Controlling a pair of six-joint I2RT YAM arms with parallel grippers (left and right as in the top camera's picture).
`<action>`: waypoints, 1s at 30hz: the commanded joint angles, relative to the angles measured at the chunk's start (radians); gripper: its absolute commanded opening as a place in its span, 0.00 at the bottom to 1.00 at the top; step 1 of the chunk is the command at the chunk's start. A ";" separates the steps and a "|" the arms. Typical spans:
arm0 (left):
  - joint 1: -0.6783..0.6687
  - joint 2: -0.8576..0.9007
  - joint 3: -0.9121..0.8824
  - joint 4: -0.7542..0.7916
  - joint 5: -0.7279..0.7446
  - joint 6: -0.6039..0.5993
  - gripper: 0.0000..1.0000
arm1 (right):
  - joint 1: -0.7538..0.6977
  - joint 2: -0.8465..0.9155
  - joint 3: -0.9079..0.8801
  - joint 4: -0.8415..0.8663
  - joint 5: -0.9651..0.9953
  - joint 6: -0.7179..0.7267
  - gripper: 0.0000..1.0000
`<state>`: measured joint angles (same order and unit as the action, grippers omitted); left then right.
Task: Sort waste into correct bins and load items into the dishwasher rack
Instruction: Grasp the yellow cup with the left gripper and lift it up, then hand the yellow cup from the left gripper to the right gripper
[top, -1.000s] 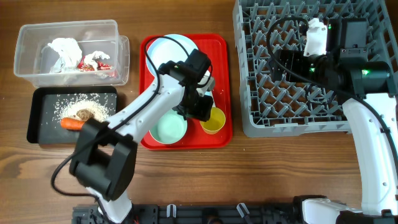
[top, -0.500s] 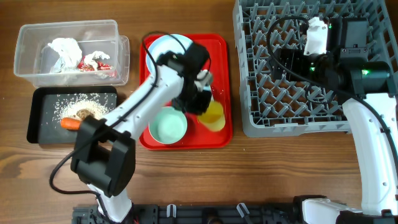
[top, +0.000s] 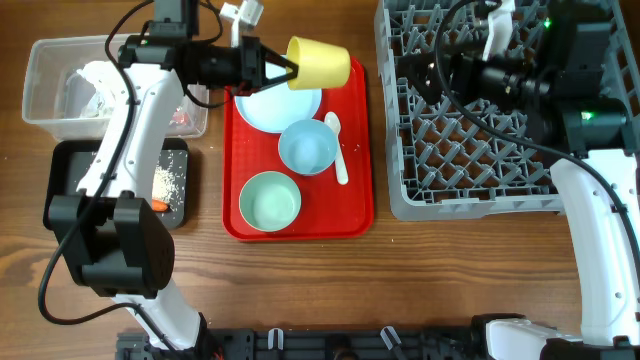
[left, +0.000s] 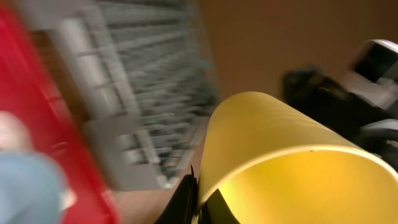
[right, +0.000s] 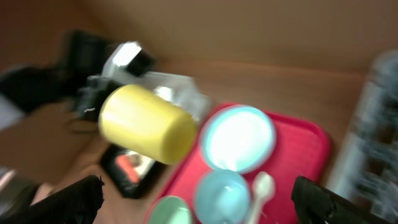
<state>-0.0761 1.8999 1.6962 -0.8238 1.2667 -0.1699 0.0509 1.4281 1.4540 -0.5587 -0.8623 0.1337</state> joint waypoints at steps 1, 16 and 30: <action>-0.013 -0.021 0.016 0.034 0.310 -0.006 0.04 | 0.055 0.006 0.010 0.090 -0.228 -0.003 1.00; -0.071 -0.074 0.016 0.063 0.310 -0.074 0.04 | 0.131 0.109 0.010 0.165 -0.221 -0.030 0.98; -0.092 -0.074 0.016 0.081 0.303 -0.074 0.04 | 0.192 0.126 0.010 0.193 -0.247 -0.056 0.65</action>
<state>-0.1558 1.8675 1.6966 -0.7525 1.5352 -0.2386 0.2291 1.5330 1.4540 -0.3702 -1.1072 0.1001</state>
